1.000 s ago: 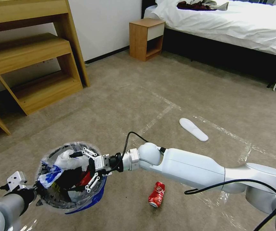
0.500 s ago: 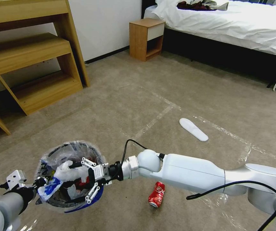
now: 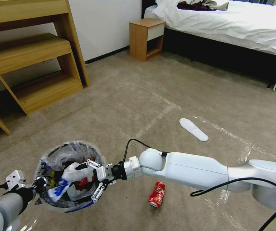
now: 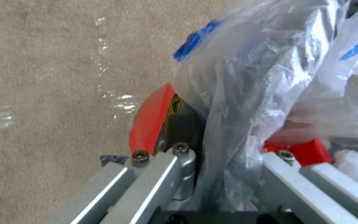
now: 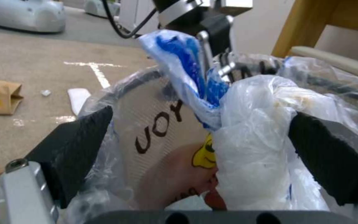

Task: Pick up the trash bin and place the garbage on the floor into it.

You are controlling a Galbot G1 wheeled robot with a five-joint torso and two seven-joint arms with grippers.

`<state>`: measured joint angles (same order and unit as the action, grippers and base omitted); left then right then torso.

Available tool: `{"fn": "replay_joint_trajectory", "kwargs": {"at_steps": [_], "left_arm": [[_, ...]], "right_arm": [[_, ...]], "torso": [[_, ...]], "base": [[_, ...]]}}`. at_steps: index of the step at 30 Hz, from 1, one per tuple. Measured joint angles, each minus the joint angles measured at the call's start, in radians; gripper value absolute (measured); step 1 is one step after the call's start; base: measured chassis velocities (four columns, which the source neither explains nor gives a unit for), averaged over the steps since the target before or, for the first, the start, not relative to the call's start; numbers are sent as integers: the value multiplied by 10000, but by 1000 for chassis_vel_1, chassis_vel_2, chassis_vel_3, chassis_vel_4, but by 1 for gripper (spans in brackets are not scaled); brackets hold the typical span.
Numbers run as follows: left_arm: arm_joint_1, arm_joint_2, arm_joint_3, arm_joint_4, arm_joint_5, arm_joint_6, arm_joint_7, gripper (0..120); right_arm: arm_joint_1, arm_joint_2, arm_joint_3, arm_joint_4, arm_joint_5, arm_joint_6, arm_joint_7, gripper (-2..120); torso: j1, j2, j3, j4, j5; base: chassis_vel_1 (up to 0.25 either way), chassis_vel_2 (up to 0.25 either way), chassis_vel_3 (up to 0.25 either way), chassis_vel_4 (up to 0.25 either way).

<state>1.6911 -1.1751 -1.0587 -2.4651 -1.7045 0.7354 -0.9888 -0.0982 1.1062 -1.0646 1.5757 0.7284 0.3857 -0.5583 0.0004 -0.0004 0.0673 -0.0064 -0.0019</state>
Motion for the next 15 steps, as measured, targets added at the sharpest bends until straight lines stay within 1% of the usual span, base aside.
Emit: {"fn": "replay_joint_trajectory", "kwargs": {"at_steps": [1,3,5,6,7,9,12,14,15], "left_arm": [[1,-20,23,-1,8,0,-1,0],[1,-24,33,-1,11,0,0,0],[-5,-27,52,-2,27,0,0,0],[-5,-27,52,-2,27,0,0,0],[-8,-27,55,-2,29,0,-1,0],[3,-19,58,-22,30,0,0,0],[32,-5,41,-52,28,0,-1,0],[41,-4,36,-52,27,0,0,0],[46,-8,35,-52,25,0,0,0]], "right_arm": [[172,0,-86,37,285,-65,-108,100],[244,3,-114,48,450,-102,-231,100],[568,41,-253,152,1234,-354,-454,100],[568,41,-253,152,1234,-354,-454,100],[777,97,-359,192,1740,-551,-438,100],[1220,105,-625,167,2228,-1098,-530,100],[1570,151,-881,165,2346,-1288,-461,100],[1657,215,-938,227,2443,-1330,-362,100],[1717,322,-990,311,2552,-1344,-156,100]], "torso": [[0,0,0,1,0],[0,-1,0,1,0],[0,-1,0,0,-1],[0,-1,0,0,-1],[0,-1,0,1,2],[0,0,0,3,-2],[0,0,0,-2,-1],[0,0,0,-2,0],[0,-1,0,0,0]], "base": [[0,0,0,0],[0,0,0,0],[0,0,0,0],[0,0,0,0],[0,0,0,0],[0,0,0,0],[0,0,0,0],[0,0,0,0],[0,0,0,0]]}}
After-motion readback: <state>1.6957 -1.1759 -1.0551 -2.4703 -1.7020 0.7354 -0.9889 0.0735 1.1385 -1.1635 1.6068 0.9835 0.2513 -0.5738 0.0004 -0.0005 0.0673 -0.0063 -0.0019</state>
